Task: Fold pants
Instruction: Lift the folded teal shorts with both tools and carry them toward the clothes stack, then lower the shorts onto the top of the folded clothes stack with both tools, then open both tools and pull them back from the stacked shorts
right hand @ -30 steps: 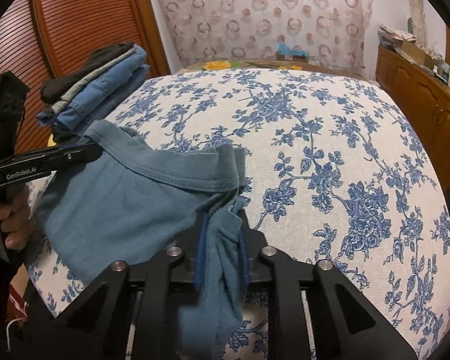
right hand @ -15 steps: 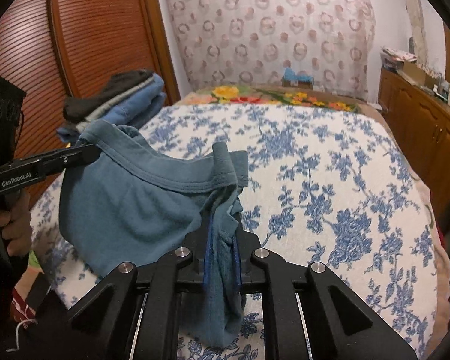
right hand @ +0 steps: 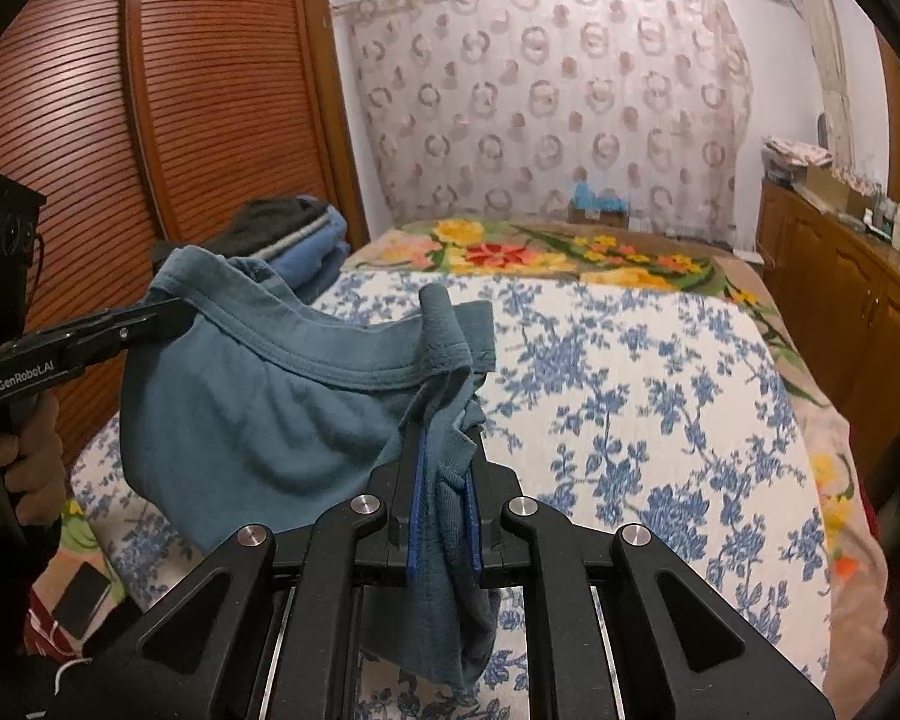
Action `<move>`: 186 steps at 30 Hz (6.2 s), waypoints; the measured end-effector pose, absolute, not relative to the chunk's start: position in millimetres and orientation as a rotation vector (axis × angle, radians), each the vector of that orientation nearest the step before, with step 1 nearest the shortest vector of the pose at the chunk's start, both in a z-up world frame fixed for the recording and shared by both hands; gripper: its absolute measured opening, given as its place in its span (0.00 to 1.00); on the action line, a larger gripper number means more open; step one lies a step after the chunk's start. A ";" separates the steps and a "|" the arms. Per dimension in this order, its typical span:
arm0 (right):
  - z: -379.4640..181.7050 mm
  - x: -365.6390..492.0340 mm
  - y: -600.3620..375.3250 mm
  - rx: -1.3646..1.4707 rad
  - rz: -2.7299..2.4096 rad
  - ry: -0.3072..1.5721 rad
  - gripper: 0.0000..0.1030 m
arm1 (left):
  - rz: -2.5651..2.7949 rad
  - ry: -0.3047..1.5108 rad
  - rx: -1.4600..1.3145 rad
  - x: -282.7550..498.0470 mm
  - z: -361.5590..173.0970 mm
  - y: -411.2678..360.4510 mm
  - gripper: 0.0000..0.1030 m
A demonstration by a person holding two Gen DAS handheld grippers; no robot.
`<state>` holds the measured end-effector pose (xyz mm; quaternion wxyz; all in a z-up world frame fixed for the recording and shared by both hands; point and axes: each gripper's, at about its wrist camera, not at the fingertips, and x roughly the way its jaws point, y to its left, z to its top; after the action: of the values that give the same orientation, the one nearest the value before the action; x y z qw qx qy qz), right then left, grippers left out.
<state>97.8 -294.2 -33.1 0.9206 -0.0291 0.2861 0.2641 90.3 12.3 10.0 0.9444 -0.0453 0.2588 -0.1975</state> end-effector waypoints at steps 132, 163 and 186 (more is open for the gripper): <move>0.7 344.7 53.8 -0.373 1.011 0.611 0.28 | 0.268 0.547 -0.178 158.7 -6.2 191.1 0.52; 17.0 221.5 -18.2 -0.286 0.911 0.557 0.65 | 0.242 0.508 -0.073 80.9 18.5 155.4 0.58; 23.6 133.2 -141.8 -0.174 0.692 0.513 0.79 | 0.047 0.507 -0.046 51.2 20.8 75.6 0.58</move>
<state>133.2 -141.8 23.6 0.9051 -0.0845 0.2482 0.3348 51.2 75.6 20.8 0.9676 -0.0225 0.2506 0.0230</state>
